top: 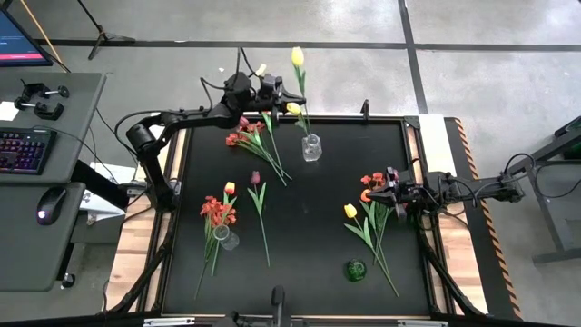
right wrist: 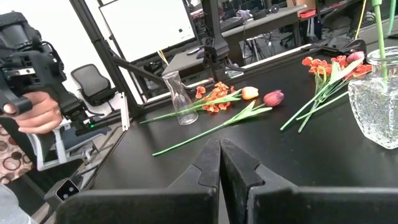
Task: Sort flowers into vase by color
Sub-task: Put the top yellow tulip into the top transparent vase
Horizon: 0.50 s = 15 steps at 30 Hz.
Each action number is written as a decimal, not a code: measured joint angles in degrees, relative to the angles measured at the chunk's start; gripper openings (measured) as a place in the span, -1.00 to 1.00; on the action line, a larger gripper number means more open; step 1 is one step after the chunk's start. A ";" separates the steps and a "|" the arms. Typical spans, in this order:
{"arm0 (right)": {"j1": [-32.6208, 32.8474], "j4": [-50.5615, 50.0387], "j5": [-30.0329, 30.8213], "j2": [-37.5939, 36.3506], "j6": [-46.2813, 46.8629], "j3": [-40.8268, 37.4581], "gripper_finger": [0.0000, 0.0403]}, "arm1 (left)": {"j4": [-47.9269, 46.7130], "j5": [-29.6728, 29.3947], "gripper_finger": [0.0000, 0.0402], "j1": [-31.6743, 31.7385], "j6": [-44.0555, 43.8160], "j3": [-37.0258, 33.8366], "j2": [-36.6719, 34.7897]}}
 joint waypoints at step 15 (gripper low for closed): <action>-0.01 0.01 -0.01 0.00 0.00 0.00 -1.00 | -7.73 -0.09 -1.00 -1.34 8.41 -0.02 0.00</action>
